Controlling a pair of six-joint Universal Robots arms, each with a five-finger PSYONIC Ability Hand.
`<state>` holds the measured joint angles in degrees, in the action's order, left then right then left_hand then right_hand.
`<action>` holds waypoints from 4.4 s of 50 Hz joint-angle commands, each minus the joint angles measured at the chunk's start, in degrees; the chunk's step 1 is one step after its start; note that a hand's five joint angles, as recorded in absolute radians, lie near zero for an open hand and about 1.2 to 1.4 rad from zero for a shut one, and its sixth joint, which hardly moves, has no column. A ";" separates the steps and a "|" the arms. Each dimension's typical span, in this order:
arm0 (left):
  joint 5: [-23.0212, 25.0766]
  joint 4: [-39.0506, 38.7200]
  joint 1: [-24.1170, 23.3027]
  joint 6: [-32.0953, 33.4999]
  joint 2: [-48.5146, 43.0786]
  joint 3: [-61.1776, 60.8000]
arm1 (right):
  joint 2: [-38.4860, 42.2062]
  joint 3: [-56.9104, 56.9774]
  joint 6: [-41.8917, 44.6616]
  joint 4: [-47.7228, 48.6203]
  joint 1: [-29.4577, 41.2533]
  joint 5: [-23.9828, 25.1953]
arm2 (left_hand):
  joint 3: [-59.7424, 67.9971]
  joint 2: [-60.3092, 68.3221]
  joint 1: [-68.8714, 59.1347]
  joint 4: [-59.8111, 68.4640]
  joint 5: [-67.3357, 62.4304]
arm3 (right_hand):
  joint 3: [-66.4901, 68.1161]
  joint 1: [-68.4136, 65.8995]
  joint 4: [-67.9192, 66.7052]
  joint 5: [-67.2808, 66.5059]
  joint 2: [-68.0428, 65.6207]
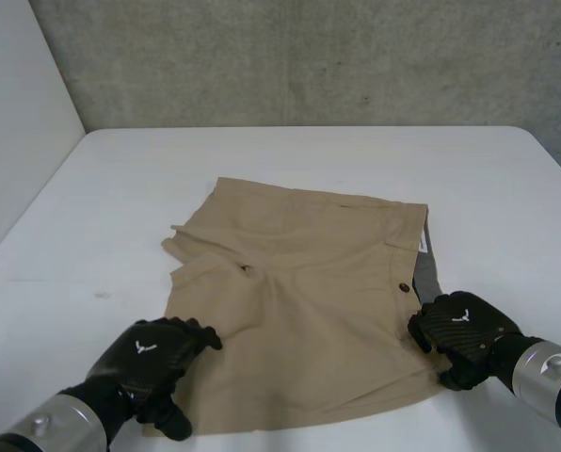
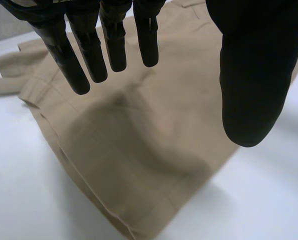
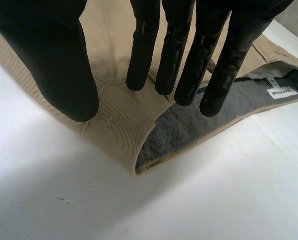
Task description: Fold the shorts.
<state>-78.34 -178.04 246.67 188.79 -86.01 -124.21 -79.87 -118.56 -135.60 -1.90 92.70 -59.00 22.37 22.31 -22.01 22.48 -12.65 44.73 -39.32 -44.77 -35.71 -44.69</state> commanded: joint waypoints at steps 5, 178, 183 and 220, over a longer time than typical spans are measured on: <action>-0.05 -4.24 0.13 0.35 -2.76 -3.58 | -0.11 -0.27 -0.01 0.58 0.03 0.02 | 4.16 4.22 -4.52 4.05 -3.88 | 25.70 -31.11 -25.67 -24.73 -25.74; 1.16 -23.48 3.29 10.72 -70.44 88.53 | 50.25 71.97 -13.11 21.50 16.99 -23.97 | 20.50 20.56 -20.86 20.39 -20.22 | 28.00 -33.41 -27.97 -27.03 -28.04; 3.55 -26.39 3.11 10.81 -69.47 86.77 | 50.26 74.87 -13.02 19.74 17.43 -25.64 | -11.82 -11.76 11.46 -11.93 12.10 | -34.73 29.32 34.77 35.71 34.69; 2.85 -18.40 3.03 9.75 -42.84 47.66 | 24.75 37.08 -24.97 6.63 11.28 -18.79 | -8.96 -8.90 8.60 -9.07 9.24 | -17.51 12.10 17.55 18.49 17.47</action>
<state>-74.90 -198.41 249.62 198.68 -128.25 -76.62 -59.22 -81.69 -160.10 2.22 104.79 -79.28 12.45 11.90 -11.91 12.05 -2.60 18.73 -15.88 -18.78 -8.59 -18.46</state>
